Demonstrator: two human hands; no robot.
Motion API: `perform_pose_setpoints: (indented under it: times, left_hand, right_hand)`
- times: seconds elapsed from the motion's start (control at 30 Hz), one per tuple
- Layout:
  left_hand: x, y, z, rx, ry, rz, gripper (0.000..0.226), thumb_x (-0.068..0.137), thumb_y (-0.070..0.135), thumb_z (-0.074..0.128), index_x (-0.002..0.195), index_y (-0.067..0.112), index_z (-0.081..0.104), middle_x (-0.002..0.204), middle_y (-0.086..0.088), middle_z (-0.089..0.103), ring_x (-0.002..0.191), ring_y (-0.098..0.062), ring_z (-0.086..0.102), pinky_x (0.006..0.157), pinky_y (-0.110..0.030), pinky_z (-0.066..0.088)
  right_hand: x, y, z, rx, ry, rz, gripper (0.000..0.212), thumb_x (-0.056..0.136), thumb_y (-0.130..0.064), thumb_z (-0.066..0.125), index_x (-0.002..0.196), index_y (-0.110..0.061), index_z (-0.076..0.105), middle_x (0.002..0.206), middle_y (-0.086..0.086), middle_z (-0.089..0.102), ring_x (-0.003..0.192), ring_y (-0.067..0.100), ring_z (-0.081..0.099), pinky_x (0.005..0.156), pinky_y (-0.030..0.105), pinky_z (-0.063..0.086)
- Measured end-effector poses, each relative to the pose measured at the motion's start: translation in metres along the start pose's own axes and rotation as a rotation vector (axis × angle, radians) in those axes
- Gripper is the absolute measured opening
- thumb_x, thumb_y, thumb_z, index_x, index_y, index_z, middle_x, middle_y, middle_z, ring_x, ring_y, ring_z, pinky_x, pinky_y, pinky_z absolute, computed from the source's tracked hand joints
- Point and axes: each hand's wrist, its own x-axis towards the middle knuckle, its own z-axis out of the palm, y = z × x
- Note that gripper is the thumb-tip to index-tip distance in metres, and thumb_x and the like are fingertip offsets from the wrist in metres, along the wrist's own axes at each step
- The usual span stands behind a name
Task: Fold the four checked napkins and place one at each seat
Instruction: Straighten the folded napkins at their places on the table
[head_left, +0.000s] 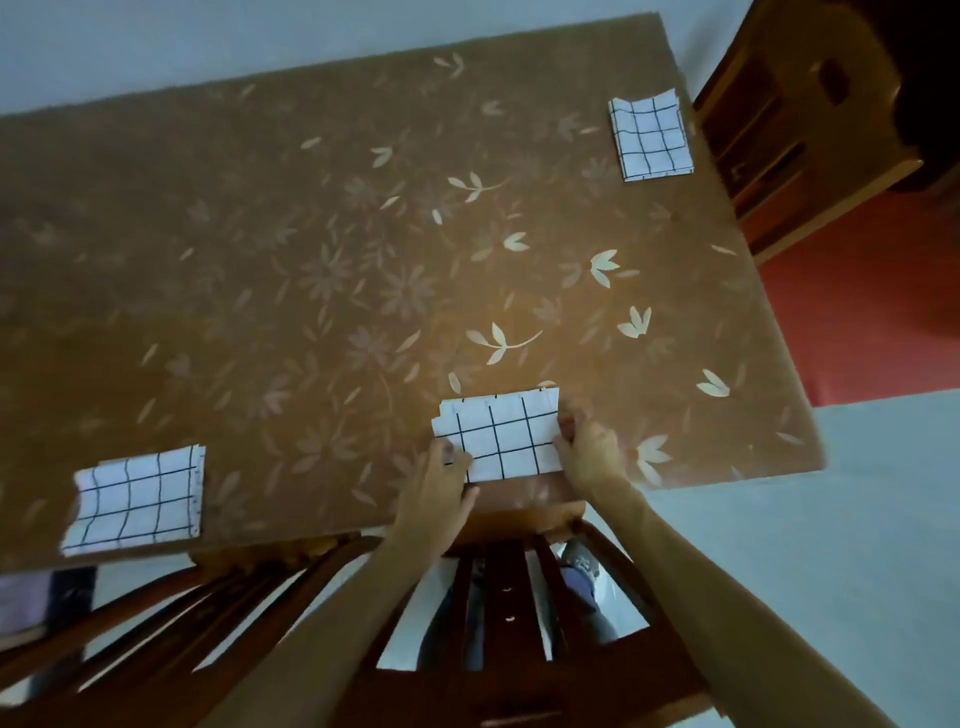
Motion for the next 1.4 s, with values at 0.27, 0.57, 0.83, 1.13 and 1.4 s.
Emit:
perform_pose_setpoints:
  times: [0.27, 0.57, 0.83, 1.13, 1.4]
  left_hand:
    - [-0.027, 0.026, 0.016, -0.082, 0.102, -0.174, 0.032, 0.081, 0.015, 0.080, 0.110, 0.015, 0.065, 0.127, -0.014, 0.057, 0.108, -0.031, 0.065, 0.081, -0.039, 0.060]
    - [-0.027, 0.072, 0.003, 0.011, 0.140, -0.217, 0.033, 0.090, 0.024, 0.070, 0.122, 0.017, 0.064, 0.131, -0.009, 0.060, 0.124, -0.031, 0.056, 0.098, -0.047, 0.052]
    - [-0.037, 0.107, -0.031, 0.032, 0.098, -0.219, 0.035, 0.099, 0.034, 0.053, 0.127, 0.015, 0.060, 0.124, -0.007, 0.062, 0.118, -0.025, 0.055, 0.097, -0.037, 0.049]
    - [-0.059, 0.161, -0.052, 0.011, 0.084, -0.205, 0.040, 0.100, 0.042, 0.051, 0.131, 0.018, 0.060, 0.126, -0.008, 0.063, 0.116, -0.027, 0.058, 0.092, -0.041, 0.049]
    - [-0.017, 0.235, -0.069, -0.028, 0.185, -0.102, 0.038, 0.093, 0.028, 0.062, 0.127, 0.012, 0.059, 0.123, -0.017, 0.061, 0.116, -0.039, 0.056, 0.088, -0.045, 0.051]
  right_hand:
    - [0.004, 0.012, -0.008, -0.013, -0.097, -0.139, 0.033, 0.100, -0.019, 0.051, 0.132, -0.010, 0.049, 0.117, 0.014, 0.067, 0.107, 0.035, 0.064, 0.086, 0.041, 0.052]
    - [-0.007, 0.036, -0.036, -0.139, -0.131, -0.262, 0.040, 0.101, -0.031, 0.042, 0.135, -0.008, 0.043, 0.104, 0.018, 0.071, 0.093, 0.037, 0.068, 0.080, 0.041, 0.057]
    - [-0.050, 0.058, -0.082, -0.189, -0.192, -0.330, 0.030, 0.097, -0.032, 0.048, 0.112, -0.010, 0.062, 0.104, 0.014, 0.071, 0.089, 0.029, 0.064, 0.086, 0.042, 0.056]
    - [-0.103, 0.091, -0.139, -0.281, -0.018, -0.369, 0.036, 0.097, -0.032, 0.049, 0.125, -0.011, 0.061, 0.116, 0.015, 0.069, 0.106, 0.034, 0.065, 0.092, 0.040, 0.053]
    - [-0.069, 0.137, -0.215, -0.235, 0.069, -0.376, 0.039, 0.097, -0.033, 0.054, 0.127, -0.010, 0.059, 0.125, 0.016, 0.064, 0.115, 0.035, 0.060, 0.094, 0.038, 0.050]
